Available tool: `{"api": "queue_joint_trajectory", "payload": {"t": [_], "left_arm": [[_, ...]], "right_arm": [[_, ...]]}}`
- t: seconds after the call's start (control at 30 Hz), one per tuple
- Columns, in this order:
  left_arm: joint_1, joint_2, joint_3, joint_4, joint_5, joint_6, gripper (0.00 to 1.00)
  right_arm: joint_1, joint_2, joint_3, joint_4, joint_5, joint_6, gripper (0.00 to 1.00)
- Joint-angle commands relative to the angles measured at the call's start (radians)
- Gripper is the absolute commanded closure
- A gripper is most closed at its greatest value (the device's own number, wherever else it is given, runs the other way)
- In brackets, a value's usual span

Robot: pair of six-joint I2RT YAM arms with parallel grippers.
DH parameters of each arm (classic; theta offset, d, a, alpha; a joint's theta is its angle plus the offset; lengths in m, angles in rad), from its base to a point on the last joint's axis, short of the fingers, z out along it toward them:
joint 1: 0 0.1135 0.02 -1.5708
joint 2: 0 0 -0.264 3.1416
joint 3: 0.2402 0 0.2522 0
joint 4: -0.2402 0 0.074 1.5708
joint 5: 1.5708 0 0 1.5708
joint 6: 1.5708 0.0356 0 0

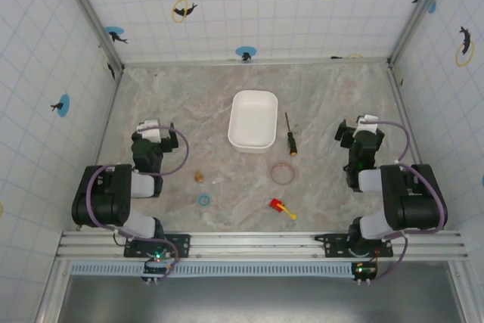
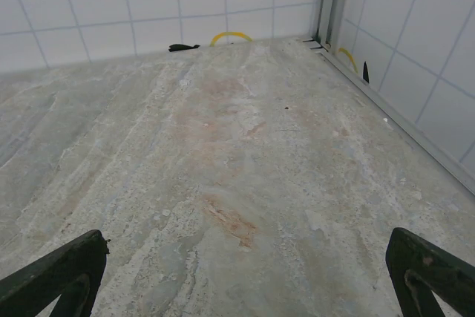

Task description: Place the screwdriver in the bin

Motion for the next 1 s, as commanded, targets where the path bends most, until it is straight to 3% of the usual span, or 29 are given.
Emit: {"api": "queue_joint_trajectory", "payload": {"t": [0.0, 0.73, 0.87, 0.97], "left_arm": [[-0.004, 0.001, 0.02, 0.02, -0.011, 0.006, 0.02], [-0.004, 0.002, 0.021, 0.018, -0.013, 0.007, 0.02], [-0.024, 0.003, 0.009, 0.043, -0.109, -0.005, 0.02], [-0.021, 0.003, 0.013, 0.035, -0.068, 0.0, 0.02]], "right_arm": [[0.003, 0.001, 0.027, 0.023, 0.019, -0.006, 0.01], [-0.003, 0.001, 0.03, 0.017, 0.008, -0.004, 0.01], [0.006, 0.002, 0.025, 0.025, 0.053, 0.001, 0.01], [0.004, 0.001, 0.027, 0.024, 0.047, 0.004, 0.01]]}}
